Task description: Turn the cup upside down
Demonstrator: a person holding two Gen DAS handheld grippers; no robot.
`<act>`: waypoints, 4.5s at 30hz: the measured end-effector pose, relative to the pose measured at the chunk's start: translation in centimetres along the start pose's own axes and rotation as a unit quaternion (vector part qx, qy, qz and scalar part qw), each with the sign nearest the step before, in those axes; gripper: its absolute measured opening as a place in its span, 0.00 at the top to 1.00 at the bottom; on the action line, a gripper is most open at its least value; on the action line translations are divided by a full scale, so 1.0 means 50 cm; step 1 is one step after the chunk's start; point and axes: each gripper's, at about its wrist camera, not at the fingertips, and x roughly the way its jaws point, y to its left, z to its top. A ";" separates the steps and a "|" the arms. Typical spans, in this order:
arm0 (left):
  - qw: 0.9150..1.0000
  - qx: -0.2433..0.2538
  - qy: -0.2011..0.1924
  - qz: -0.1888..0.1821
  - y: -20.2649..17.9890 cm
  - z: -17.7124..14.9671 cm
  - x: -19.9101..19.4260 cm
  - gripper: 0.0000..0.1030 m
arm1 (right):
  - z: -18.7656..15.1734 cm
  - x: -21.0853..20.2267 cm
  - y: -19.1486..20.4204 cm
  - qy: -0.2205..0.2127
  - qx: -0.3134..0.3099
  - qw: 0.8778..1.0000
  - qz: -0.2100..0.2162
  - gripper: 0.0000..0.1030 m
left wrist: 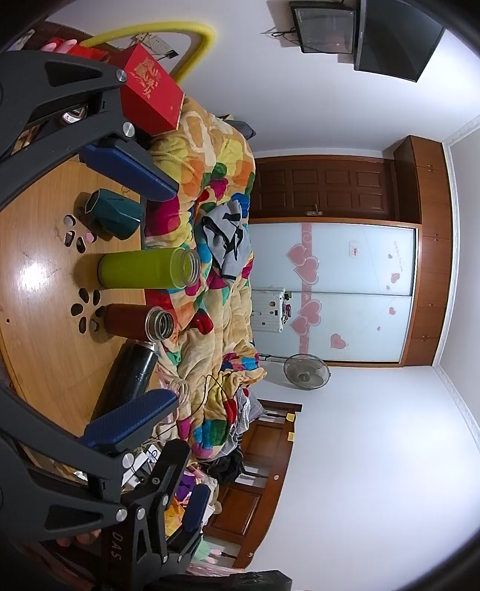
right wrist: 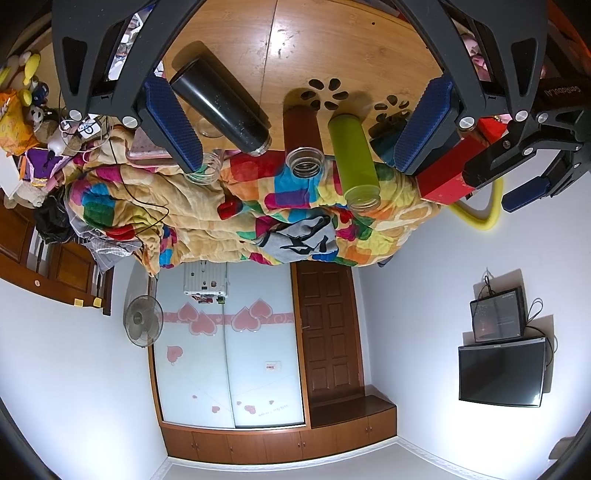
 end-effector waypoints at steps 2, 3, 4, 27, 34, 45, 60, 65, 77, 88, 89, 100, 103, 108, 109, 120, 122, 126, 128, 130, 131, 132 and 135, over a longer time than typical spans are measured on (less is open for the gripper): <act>1.000 -0.002 0.000 -0.001 -0.002 0.001 -0.002 0.00 | 0.000 0.001 0.000 0.001 -0.001 1.000 0.001 0.00; 1.000 -0.003 0.000 -0.002 0.000 -0.001 -0.003 0.00 | -0.001 0.001 -0.001 0.001 -0.001 1.000 0.001 0.00; 1.000 -0.004 0.000 -0.002 0.000 0.000 -0.004 0.00 | -0.001 0.001 -0.001 0.000 0.000 1.000 0.001 0.00; 1.000 -0.004 0.001 -0.002 0.004 -0.002 -0.002 0.00 | 0.006 -0.012 -0.002 -0.003 0.002 1.000 0.001 0.00; 1.000 -0.002 0.000 -0.003 0.004 -0.005 0.002 0.00 | 0.004 -0.007 -0.008 -0.005 0.003 1.000 0.006 0.00; 0.997 -0.014 0.073 0.013 0.049 -0.031 0.163 0.00 | -0.026 0.048 -0.047 0.021 0.026 0.999 0.010 0.00; 0.986 -0.032 0.162 0.021 0.088 -0.089 0.437 0.35 | -0.124 0.163 -0.101 0.116 0.038 0.992 0.011 0.00; 0.986 -0.028 0.161 0.017 0.080 -0.089 0.428 0.39 | -0.143 0.177 -0.086 0.132 0.023 0.991 0.023 0.00; 0.978 -0.036 0.201 -0.038 0.060 -0.113 0.296 0.40 | -0.191 0.186 -0.029 0.138 -0.014 0.988 0.069 0.00; 0.956 -0.049 0.244 -0.158 -0.037 -0.139 0.200 0.40 | -0.271 0.201 -0.007 0.182 -0.026 0.974 0.130 0.00; 0.953 -0.054 0.247 -0.168 -0.040 -0.141 0.198 0.40 | -0.279 0.204 -0.003 0.186 -0.028 0.973 0.135 0.00; 0.940 -0.126 0.252 -0.193 -0.002 -0.147 0.211 0.39 | -0.294 0.222 0.030 0.176 -0.068 0.971 0.148 0.33; 0.935 -0.157 0.251 -0.194 0.021 -0.152 0.225 0.39 | -0.294 0.222 0.041 0.169 -0.082 0.972 0.143 0.34; 0.942 -0.168 0.242 -0.159 0.040 -0.157 0.241 0.38 | -0.293 0.226 0.053 0.161 -0.095 0.971 0.147 0.36; 0.941 -0.174 0.242 -0.158 0.047 -0.162 0.248 0.37 | -0.294 0.226 0.053 0.161 -0.096 0.971 0.148 0.36; 0.937 -0.188 0.268 -0.119 0.092 -0.228 0.315 0.37 | -0.306 0.246 0.056 0.167 -0.094 0.969 0.154 0.40; 0.943 -0.168 0.263 -0.114 0.087 -0.227 0.315 0.37 | -0.314 0.254 0.059 0.174 -0.100 0.968 0.148 0.40; 0.952 -0.133 0.252 -0.110 0.065 -0.217 0.310 0.38 | -0.317 0.259 0.054 0.176 -0.088 0.969 0.151 0.40; 0.956 -0.114 0.244 -0.117 0.047 -0.208 0.301 0.42 | -0.318 0.261 0.053 0.177 -0.085 0.969 0.152 0.40; 0.958 -0.097 0.240 -0.127 0.031 -0.202 0.295 0.52 | -0.316 0.261 0.052 0.181 -0.081 0.968 0.152 0.40; 0.959 -0.078 0.238 -0.130 0.015 -0.201 0.290 0.55 | -0.315 0.262 0.053 0.183 -0.078 0.968 0.153 0.40; 0.960 -0.062 0.239 -0.131 0.002 -0.200 0.289 0.62 | -0.315 0.262 0.051 0.186 -0.074 0.967 0.155 0.40; 0.960 -0.026 0.247 -0.129 -0.027 -0.207 0.289 0.77 | -0.319 0.259 0.045 0.193 -0.061 0.967 0.156 0.40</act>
